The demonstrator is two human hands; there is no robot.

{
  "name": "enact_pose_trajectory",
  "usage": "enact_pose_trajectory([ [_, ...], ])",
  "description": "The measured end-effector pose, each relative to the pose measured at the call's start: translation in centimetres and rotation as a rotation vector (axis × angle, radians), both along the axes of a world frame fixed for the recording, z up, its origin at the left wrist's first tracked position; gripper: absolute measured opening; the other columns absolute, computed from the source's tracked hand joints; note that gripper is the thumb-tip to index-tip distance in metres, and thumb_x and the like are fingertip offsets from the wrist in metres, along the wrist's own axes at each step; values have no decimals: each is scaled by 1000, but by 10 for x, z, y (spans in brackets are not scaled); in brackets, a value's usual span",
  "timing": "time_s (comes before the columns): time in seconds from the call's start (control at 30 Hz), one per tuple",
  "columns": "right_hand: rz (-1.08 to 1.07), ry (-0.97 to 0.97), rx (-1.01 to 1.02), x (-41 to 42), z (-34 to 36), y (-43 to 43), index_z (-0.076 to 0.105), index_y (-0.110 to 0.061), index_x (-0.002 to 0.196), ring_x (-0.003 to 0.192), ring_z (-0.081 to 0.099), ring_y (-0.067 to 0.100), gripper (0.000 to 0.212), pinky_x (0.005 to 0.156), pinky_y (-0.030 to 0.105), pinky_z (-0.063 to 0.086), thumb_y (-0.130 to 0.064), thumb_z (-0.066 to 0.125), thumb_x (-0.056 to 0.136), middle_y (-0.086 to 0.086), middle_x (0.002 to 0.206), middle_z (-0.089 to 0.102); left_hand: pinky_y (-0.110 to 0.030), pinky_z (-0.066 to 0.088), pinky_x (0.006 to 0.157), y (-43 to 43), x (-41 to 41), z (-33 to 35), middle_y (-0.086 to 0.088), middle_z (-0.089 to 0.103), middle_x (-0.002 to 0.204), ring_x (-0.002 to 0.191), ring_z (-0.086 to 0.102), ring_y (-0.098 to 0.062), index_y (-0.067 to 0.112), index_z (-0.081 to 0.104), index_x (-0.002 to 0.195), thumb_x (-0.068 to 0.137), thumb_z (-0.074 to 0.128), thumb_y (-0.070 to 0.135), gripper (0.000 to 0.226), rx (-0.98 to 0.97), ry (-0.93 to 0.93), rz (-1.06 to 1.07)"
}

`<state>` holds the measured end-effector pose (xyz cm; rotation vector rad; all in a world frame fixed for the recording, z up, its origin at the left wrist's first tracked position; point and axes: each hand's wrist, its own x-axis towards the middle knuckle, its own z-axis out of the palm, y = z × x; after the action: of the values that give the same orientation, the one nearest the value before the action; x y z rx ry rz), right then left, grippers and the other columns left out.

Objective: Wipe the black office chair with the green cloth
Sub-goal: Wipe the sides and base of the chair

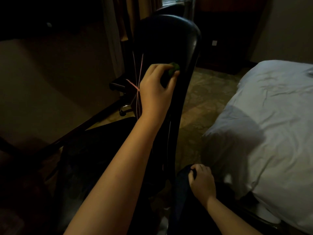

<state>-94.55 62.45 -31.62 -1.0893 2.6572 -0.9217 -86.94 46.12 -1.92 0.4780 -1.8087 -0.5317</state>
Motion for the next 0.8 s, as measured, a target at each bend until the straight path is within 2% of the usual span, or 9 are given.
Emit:
enact_pose_trajectory([
  [0.13,-8,9,-2,-1,-3,0,64,-12,103,103,51,23,14,86,34,43,-17,58,91,4,105,62,-15,49,85,-1,-5,0,-6,64,106,98,61,-10,5,68,105,90,68,12,17,-61,-36,5],
  [0.27,-23,-1,-10,-2,-4,-2,65,-12,102,103,52,23,15,86,34,43,-15,60,89,4,105,63,-33,51,85,-4,-5,-14,-10,60,109,100,59,-21,2,64,104,87,68,10,20,-69,-118,45],
  [0.37,-15,1,-16,-1,-5,-1,65,-13,105,104,51,21,17,86,33,43,-18,57,91,3,106,63,-41,50,84,-9,-4,-26,-14,58,110,100,56,-27,-1,62,103,85,69,9,22,-41,-168,82],
  [0.47,-15,10,-12,-1,-5,0,64,-14,105,103,50,20,17,86,33,44,-21,55,93,3,105,62,-42,50,81,-8,-3,-38,-15,56,107,98,54,-28,-1,61,100,85,70,9,20,-43,-192,118],
  [0.57,-18,21,-7,0,-5,0,64,-14,104,102,51,20,16,86,35,45,-22,55,93,3,104,63,-37,50,79,-8,-1,-43,-14,55,105,96,53,-26,1,60,99,83,71,9,21,-20,-179,132],
  [0.8,-47,56,14,1,-5,2,66,-10,106,106,52,24,19,87,36,45,-21,57,93,7,106,63,-32,48,78,-6,18,-79,-4,49,102,93,54,-23,6,57,97,86,69,11,17,79,-177,148],
])
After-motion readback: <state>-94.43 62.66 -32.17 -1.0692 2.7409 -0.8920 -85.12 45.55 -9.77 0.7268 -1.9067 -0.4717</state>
